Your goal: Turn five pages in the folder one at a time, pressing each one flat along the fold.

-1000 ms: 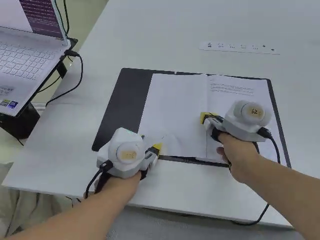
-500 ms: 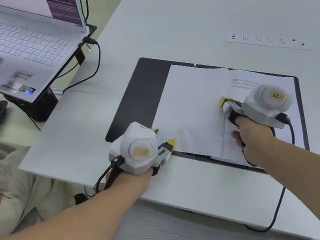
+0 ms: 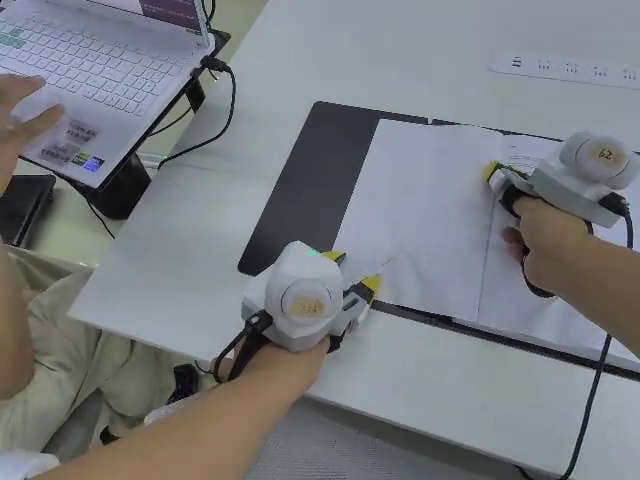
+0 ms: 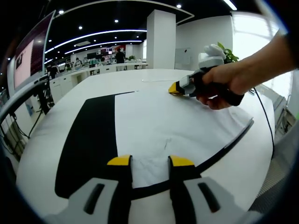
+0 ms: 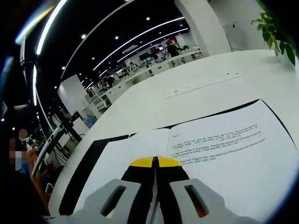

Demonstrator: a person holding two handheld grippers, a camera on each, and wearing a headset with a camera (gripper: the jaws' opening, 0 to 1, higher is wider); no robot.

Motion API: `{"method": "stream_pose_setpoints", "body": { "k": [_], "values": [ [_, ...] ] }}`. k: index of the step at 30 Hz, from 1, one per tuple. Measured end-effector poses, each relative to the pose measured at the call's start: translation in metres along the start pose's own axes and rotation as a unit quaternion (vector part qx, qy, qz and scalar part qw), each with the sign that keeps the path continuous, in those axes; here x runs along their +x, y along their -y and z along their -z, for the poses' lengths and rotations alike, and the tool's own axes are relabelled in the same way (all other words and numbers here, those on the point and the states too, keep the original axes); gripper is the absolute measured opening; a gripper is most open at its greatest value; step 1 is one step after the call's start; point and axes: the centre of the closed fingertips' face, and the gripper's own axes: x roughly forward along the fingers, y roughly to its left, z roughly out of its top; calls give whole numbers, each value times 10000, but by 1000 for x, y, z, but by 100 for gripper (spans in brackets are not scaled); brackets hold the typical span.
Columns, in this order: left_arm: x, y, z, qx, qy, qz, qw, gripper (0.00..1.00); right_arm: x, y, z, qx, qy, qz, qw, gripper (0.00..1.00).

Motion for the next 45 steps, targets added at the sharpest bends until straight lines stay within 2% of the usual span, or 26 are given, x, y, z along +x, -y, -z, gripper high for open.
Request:
{"method": "stream_pose_setpoints", "body": {
  "k": [3, 5, 10, 14, 18, 24, 29, 34, 37, 45],
  "values": [
    [0, 0, 0, -3, 8, 1, 10000, 29, 8, 3, -6, 55, -2, 32, 10000, 0],
    [0, 0, 0, 7, 11, 4, 10000, 29, 19, 10, -13, 123, 20, 92, 9999, 0],
    [0, 1, 0, 14, 23, 7, 10000, 29, 39, 16, -22, 36, -18, 102, 9999, 0],
    [0, 1, 0, 13, 35, 9, 10000, 29, 46, 21, -27, 107, -9, 149, 9998, 0],
    [-1, 1, 0, 12, 40, 9, 10000, 29, 42, 19, -22, -54, 9, 89, 9999, 0],
    [0, 0, 0, 7, 44, 9, 10000, 29, 26, 14, -12, -31, 8, 1, 10000, 0],
    [0, 0, 0, 3, 44, 9, 10000, 29, 13, 11, -4, 243, 7, -65, 9997, 0],
    [0, 0, 0, -6, 51, 8, 10000, 29, -2, 5, 7, 251, -51, -137, 9996, 0],
    [0, 0, 0, -8, 50, 8, 10000, 29, -6, 6, 11, 283, -55, -152, 9995, 0],
    [0, 0, 0, -6, 44, 7, 10000, 29, -37, -6, 24, 393, -61, -180, 9990, 0]
  ]
}}
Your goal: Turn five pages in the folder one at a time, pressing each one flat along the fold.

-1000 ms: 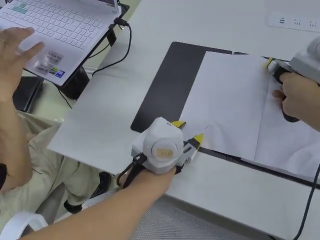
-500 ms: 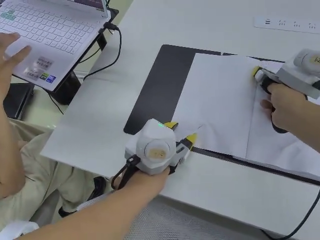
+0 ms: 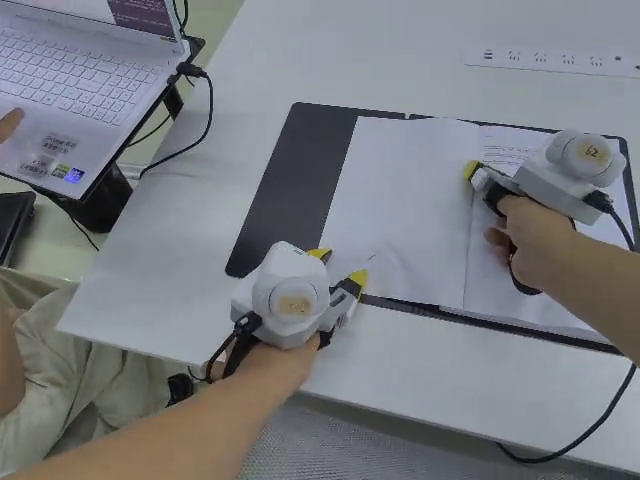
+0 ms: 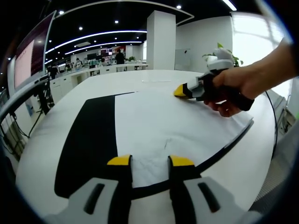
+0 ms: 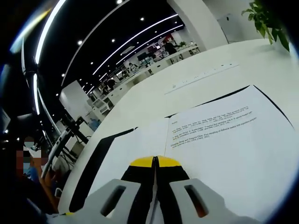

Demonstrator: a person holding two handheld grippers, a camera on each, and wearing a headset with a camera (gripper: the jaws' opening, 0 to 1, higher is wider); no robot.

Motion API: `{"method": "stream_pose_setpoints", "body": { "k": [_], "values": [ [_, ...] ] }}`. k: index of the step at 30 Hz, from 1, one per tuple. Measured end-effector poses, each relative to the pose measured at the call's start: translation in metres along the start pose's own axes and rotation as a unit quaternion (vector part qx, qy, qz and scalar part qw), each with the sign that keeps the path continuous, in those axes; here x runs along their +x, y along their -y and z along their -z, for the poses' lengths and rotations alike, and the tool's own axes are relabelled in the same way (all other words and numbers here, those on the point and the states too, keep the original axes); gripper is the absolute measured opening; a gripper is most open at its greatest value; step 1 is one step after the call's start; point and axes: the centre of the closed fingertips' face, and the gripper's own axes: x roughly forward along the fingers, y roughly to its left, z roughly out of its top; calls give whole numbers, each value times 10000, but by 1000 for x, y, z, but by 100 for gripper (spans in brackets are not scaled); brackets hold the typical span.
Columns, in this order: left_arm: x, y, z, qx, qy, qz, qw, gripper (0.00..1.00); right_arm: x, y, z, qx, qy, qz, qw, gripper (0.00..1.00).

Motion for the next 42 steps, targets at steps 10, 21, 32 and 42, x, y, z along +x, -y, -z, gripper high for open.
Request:
{"method": "stream_pose_setpoints", "body": {
  "k": [10, 21, 32, 42],
  "values": [
    [1, 0, 0, 39, 12, 2, 10000, 29, -24, -7, 16, 218, -38, 6, 9998, 0],
    [0, 1, 0, 77, 29, 7, 10000, 29, -44, -8, 34, 308, -96, -31, 9995, 0],
    [-3, 1, -1, 114, 30, -2, 9999, 29, -74, -18, 61, 302, -201, -76, 9993, 0],
    [-4, 2, -2, 108, 29, -6, 9999, 29, -90, -19, 78, 374, -333, -105, 9987, 0]
  ]
}}
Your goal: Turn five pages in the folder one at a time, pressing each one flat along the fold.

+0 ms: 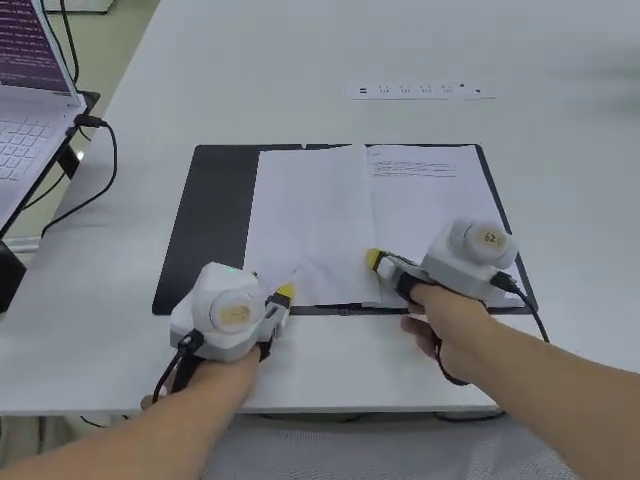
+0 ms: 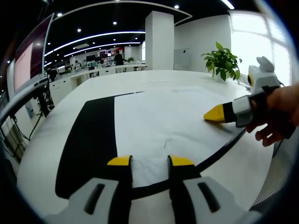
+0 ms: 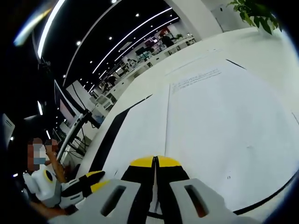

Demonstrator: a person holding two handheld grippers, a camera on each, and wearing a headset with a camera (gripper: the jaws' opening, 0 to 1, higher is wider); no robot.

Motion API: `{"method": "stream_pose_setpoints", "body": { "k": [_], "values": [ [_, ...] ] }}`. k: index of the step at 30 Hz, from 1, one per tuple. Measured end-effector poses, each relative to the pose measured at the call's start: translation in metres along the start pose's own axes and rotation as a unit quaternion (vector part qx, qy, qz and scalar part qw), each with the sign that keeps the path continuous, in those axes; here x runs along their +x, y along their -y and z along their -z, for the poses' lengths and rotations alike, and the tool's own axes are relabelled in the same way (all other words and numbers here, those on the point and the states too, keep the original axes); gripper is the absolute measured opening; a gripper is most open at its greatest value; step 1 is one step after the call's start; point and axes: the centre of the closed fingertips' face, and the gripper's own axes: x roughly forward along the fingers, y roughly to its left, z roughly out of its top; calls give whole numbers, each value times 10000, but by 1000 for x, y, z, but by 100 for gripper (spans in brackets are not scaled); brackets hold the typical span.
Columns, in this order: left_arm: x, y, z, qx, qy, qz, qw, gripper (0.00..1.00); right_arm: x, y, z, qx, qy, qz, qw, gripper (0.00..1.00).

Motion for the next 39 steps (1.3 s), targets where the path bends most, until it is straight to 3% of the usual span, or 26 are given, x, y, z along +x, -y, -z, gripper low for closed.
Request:
{"method": "stream_pose_setpoints", "body": {
  "k": [4, 10, 23, 29, 33, 35, 37, 39],
  "values": [
    [0, 0, 0, -6, 1, -2, 10000, 29, -9, 0, 9, 216, -58, -33, 9997, 0],
    [0, 0, 0, 1, -1, -13, 10000, 29, -23, -1, 23, 255, -201, -71, 9994, 0],
    [-1, 1, -1, 17, -25, -27, 10000, 28, -42, 0, 40, 484, -348, -48, 9982, 0],
    [-1, 1, 0, 10, -42, -26, 10000, 28, -57, -5, 49, 695, -576, -22, 9959, 0],
    [-1, 1, 0, -50, -42, -35, 10000, 28, -71, -11, 48, 880, -575, -11, 9945, 0],
    [0, 0, -1, -103, -79, -31, 9999, 28, -81, -15, 41, 1033, -454, -12, 9936, 0],
    [-1, 1, -3, -262, -186, 56, 9995, 30, -90, -19, 31, 1060, -395, -44, 9936, 0],
    [-1, 8, -5, -631, -414, 262, 9968, 35, -101, -22, 14, 955, -233, -44, 9951, 0]
  ]
}}
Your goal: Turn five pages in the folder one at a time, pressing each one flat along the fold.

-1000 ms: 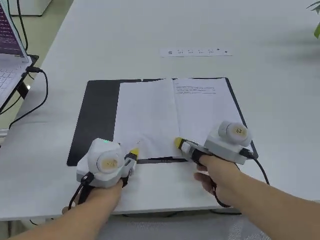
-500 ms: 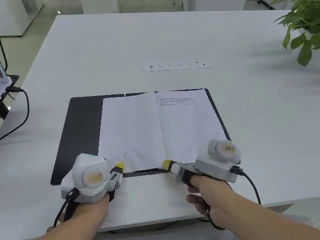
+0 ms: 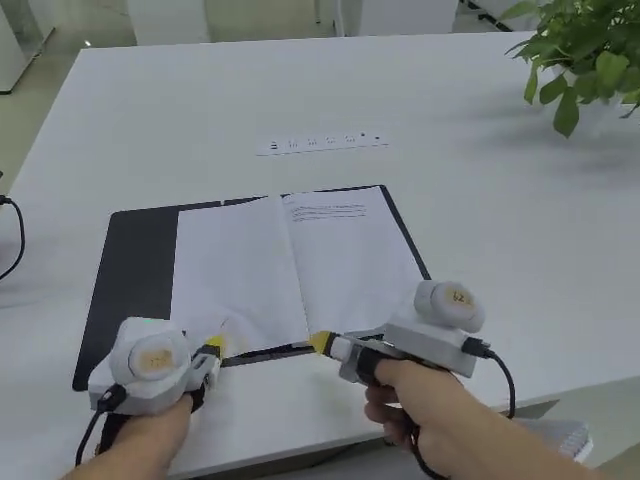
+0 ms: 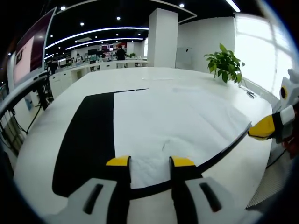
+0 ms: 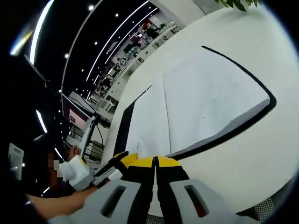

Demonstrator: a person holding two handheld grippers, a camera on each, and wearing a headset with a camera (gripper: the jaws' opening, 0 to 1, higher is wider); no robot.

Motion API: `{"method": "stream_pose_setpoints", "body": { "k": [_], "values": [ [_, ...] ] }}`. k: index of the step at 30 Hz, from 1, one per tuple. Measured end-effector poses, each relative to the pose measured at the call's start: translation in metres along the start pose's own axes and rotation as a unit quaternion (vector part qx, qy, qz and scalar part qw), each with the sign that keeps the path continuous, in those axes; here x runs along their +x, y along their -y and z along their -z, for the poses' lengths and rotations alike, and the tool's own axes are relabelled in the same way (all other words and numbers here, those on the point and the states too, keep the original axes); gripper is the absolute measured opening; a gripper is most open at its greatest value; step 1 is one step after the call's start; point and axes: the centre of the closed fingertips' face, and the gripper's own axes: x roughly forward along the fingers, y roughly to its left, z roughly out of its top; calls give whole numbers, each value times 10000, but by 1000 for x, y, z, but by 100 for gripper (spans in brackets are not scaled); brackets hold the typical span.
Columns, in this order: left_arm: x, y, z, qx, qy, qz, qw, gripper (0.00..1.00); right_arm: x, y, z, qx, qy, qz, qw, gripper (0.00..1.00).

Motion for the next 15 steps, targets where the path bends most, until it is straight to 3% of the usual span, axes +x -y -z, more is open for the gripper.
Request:
{"method": "stream_pose_setpoints", "body": {
  "k": [1, 3, 5, 6, 8, 10, 11, 15],
  "values": [
    [-1, 2, 0, -91, -145, 31, 9998, 39, -5, -3, -6, 10, 79, -4, 10000, 0],
    [-9, 3, 3, -112, -669, -59, 9977, 41, -16, -8, -20, 66, 267, -92, 9996, 0],
    [-16, 13, -13, -174, -415, 139, 9989, 38, -30, -13, -34, 253, 411, -169, 9987, 0],
    [-23, 24, -26, -492, -182, 347, 9980, 38, -37, -15, -42, 317, 493, -154, 9982, 0],
    [-38, 37, -38, -968, -133, 595, 9934, 39, -49, -19, -56, 275, 664, -178, 9973, 0],
    [-53, 49, -49, -1254, -83, 848, 9884, 41, -60, -22, -67, 216, 773, -146, 9967, 0],
    [-59, 52, -53, -1345, -53, 894, 9869, 43, -64, -23, -72, 194, 807, -128, 9965, 0],
    [-89, 60, -68, -1318, 61, 944, 9867, 54, -83, -23, -87, -272, 914, 110, 9954, 0]
  ]
}}
